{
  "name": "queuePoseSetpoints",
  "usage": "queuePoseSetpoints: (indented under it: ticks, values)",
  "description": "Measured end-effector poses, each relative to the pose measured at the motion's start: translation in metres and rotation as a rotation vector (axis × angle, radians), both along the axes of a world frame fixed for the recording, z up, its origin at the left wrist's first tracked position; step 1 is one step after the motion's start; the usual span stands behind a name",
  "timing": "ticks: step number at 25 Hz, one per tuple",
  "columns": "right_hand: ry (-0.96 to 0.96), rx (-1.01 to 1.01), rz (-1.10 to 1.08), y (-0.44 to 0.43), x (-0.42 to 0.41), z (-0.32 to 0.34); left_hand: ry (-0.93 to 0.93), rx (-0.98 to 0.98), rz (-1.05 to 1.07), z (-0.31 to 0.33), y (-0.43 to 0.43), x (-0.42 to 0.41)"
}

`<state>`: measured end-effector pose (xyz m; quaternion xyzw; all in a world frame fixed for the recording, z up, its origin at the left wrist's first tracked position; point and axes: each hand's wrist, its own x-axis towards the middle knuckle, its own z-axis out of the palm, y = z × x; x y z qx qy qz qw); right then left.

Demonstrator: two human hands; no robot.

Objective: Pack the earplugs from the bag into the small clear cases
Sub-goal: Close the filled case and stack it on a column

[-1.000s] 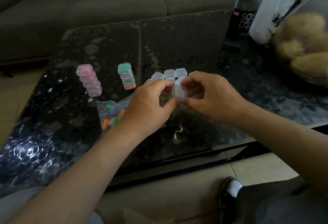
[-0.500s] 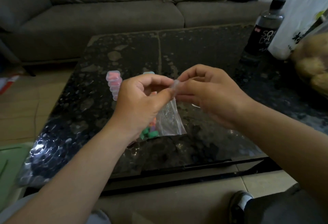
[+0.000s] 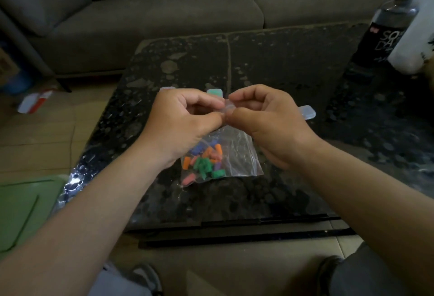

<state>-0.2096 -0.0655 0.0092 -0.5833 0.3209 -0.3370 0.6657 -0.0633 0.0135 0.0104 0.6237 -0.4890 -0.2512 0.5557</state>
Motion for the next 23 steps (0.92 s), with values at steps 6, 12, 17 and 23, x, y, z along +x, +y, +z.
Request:
queuePoseSetpoints:
  ticks: [6,12,17,23]
  values:
    - [0.100,-0.043,0.047,-0.005,0.012,-0.010,0.042,0.030,0.112,-0.016,-0.001,0.010]
    - [0.112,-0.144,0.178,0.000,0.012,-0.010,0.248,0.079,0.286,-0.016,-0.005,0.019]
    - [0.260,-0.279,0.160,0.001,0.009,-0.013,0.406,0.249,0.160,-0.016,-0.002,0.014]
    - [0.468,-0.342,-0.015,-0.024,-0.006,-0.004,0.194,0.360,0.119,-0.019,0.007,0.025]
